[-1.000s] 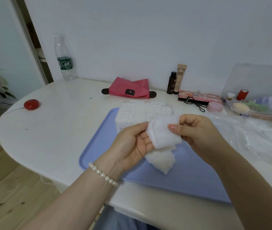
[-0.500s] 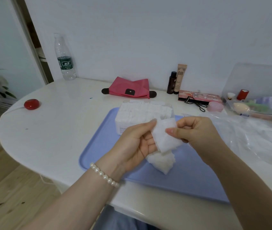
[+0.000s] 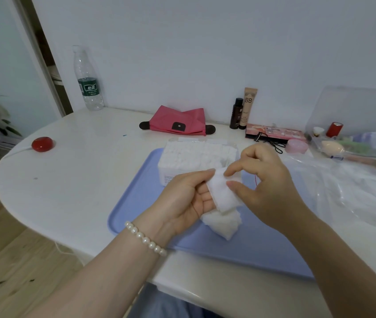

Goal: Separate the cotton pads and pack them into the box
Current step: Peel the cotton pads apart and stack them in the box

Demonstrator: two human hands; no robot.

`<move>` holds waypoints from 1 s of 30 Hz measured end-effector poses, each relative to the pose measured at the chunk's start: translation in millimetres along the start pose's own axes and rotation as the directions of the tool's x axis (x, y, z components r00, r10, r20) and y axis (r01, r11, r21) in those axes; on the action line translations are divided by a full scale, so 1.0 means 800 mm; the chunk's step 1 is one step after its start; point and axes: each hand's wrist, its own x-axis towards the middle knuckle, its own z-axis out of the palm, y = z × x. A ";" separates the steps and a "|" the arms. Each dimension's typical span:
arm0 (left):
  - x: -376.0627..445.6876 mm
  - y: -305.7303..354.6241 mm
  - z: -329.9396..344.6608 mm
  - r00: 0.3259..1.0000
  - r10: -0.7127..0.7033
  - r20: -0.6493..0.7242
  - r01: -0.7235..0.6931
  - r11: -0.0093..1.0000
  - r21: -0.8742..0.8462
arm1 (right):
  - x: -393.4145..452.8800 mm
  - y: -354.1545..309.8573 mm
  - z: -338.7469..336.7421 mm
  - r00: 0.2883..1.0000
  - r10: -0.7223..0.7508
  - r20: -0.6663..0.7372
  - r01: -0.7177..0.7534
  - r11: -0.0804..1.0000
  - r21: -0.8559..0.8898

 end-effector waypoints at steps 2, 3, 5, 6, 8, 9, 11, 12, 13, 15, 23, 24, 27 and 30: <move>-0.001 0.001 0.000 1.000 0.000 0.015 -0.001 0.999 0.041 | 0.000 0.001 0.003 0.999 -0.006 0.037 0.006 1.000 -0.004; -0.001 0.000 -0.001 1.000 0.004 0.017 -0.005 0.998 0.062 | 0.000 0.001 0.004 0.999 0.000 0.050 0.001 1.000 -0.014; 0.000 -0.001 -0.003 1.000 0.016 0.014 -0.018 0.994 0.105 | -0.001 0.002 0.004 0.996 0.024 0.086 -0.021 0.999 -0.034; 0.000 -0.002 -0.004 1.000 0.023 0.010 -0.024 0.991 0.128 | 0.000 0.002 0.003 0.993 0.044 0.113 -0.040 0.998 -0.038; 0.000 -0.004 -0.005 0.999 0.032 0.011 -0.034 0.985 0.167 | -0.001 0.002 0.003 0.985 0.066 0.157 -0.058 0.997 -0.052; 0.000 -0.005 -0.006 0.999 0.033 0.015 -0.035 0.983 0.181 | -0.001 0.002 0.003 0.985 0.059 0.164 -0.050 0.997 -0.061; 0.000 -0.006 -0.006 0.999 0.037 0.016 -0.039 0.979 0.201 | -0.003 0.000 0.003 0.986 0.043 0.161 -0.032 0.997 -0.071; 0.001 -0.005 -0.007 0.999 0.039 0.011 -0.040 0.977 0.207 | -0.003 0.000 0.003 0.986 0.047 0.160 -0.036 0.997 -0.072; 0.001 -0.005 -0.007 0.999 0.039 0.006 -0.039 0.977 0.210 | -0.003 0.000 0.003 0.986 0.052 0.158 -0.041 0.997 -0.069; 0.001 -0.003 -0.007 1.000 0.030 0.005 -0.030 0.981 0.192 | -0.003 0.000 0.003 0.990 0.033 0.139 -0.024 0.997 -0.069; 0.005 0.005 -0.009 0.999 0.041 -0.034 -0.037 0.992 0.121 | 0.004 -0.017 -0.016 0.979 0.093 0.180 -0.154 0.920 0.359; 0.005 0.005 -0.009 0.998 0.056 -0.043 -0.050 0.990 0.134 | 0.006 -0.018 -0.021 0.951 0.154 0.270 -0.270 0.838 0.473; 0.007 0.007 -0.009 0.995 0.083 -0.055 -0.075 0.989 0.127 | 0.009 -0.011 -0.036 0.880 0.187 0.437 -0.423 0.728 0.540; 0.009 0.010 -0.010 0.996 0.084 -0.034 -0.080 0.990 0.115 | 0.011 -0.005 -0.051 0.814 0.147 0.562 -0.474 0.726 0.497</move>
